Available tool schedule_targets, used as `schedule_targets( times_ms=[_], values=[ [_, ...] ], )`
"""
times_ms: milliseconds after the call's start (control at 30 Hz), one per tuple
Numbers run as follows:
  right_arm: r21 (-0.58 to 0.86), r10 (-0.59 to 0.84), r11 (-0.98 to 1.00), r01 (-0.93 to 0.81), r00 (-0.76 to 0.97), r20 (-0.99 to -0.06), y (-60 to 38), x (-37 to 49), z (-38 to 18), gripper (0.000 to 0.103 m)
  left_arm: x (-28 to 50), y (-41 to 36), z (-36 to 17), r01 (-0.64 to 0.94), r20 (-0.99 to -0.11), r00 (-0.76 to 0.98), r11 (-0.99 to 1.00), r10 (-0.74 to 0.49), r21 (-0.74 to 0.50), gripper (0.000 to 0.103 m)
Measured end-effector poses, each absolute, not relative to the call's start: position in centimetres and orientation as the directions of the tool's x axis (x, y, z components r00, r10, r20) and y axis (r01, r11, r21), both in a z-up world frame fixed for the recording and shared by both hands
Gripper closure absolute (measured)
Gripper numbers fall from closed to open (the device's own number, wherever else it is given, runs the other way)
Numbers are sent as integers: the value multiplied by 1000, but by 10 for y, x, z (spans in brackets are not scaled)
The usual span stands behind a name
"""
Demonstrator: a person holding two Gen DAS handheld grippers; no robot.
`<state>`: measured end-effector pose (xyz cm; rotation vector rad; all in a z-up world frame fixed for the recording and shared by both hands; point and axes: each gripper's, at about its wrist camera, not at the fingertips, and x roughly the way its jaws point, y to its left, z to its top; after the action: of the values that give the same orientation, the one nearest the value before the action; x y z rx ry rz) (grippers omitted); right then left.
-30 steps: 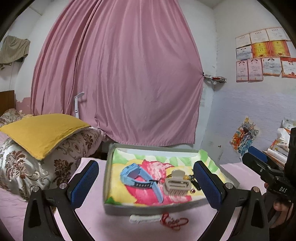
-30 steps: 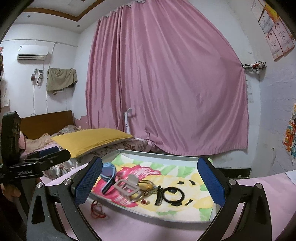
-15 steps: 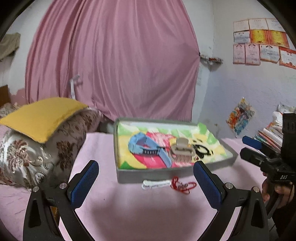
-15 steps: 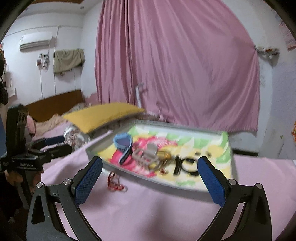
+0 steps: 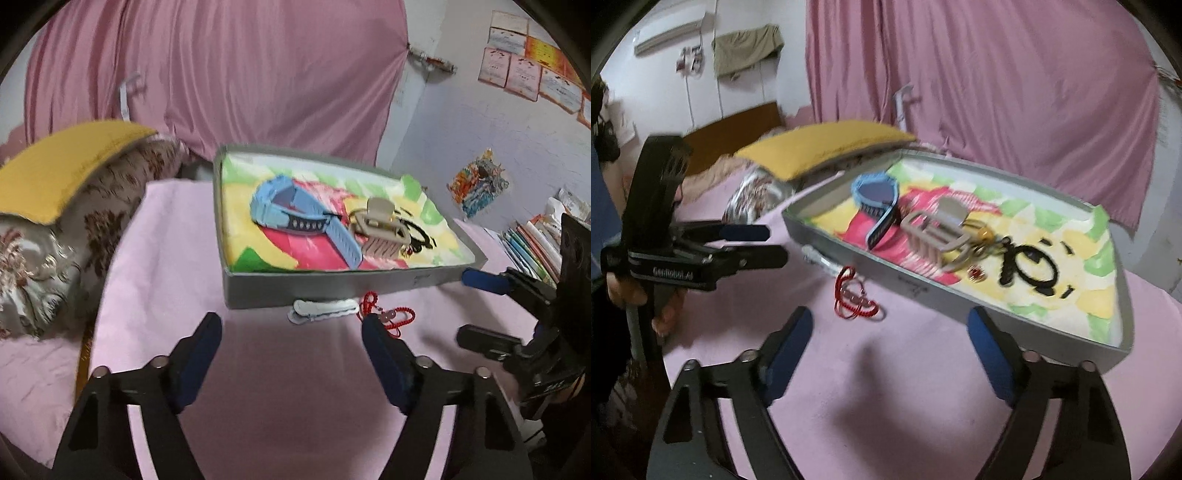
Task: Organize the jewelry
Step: 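Withdraw both grippers from the tray toward the remaining jewelry, then move the left gripper to the white plastic hair clip while the right grasps the red bead bracelet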
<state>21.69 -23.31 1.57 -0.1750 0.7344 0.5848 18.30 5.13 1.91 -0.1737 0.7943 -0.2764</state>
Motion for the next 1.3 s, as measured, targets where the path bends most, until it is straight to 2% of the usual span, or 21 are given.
schedule_targets(
  times_ms=[100, 167, 433, 567, 633, 700, 767, 1300],
  values=[
    [57, 441, 814, -578, 551, -708, -225, 226, 9, 50, 191, 50, 14, 179, -698, 632, 940, -337, -292, 40],
    [61, 444, 807, -587, 535, -719, -220, 229, 8, 55, 193, 51, 13, 180, -701, 622, 934, -350, -307, 44],
    [99, 464, 786, -610, 477, -746, -208, 241, 2, 69, 202, 47, 12, 178, -706, 614, 933, -354, -313, 56],
    [123, 479, 779, -615, 458, -749, -202, 245, 1, 79, 205, 48, 11, 167, -706, 608, 928, -363, -333, 68],
    [128, 484, 775, -619, 451, -750, -200, 245, 0, 85, 207, 47, 10, 162, -707, 604, 925, -367, -343, 77],
    [126, 483, 776, -619, 454, -749, -199, 243, 1, 88, 208, 46, 9, 162, -708, 603, 925, -368, -343, 88],
    [122, 480, 777, -618, 455, -750, -201, 242, 0, 90, 208, 44, 10, 166, -708, 600, 924, -372, -344, 92],
    [102, 433, 823, -560, 499, -751, -248, 229, 0, 92, 189, 5, 8, 260, -746, 544, 922, -385, -286, 97]
  ],
)
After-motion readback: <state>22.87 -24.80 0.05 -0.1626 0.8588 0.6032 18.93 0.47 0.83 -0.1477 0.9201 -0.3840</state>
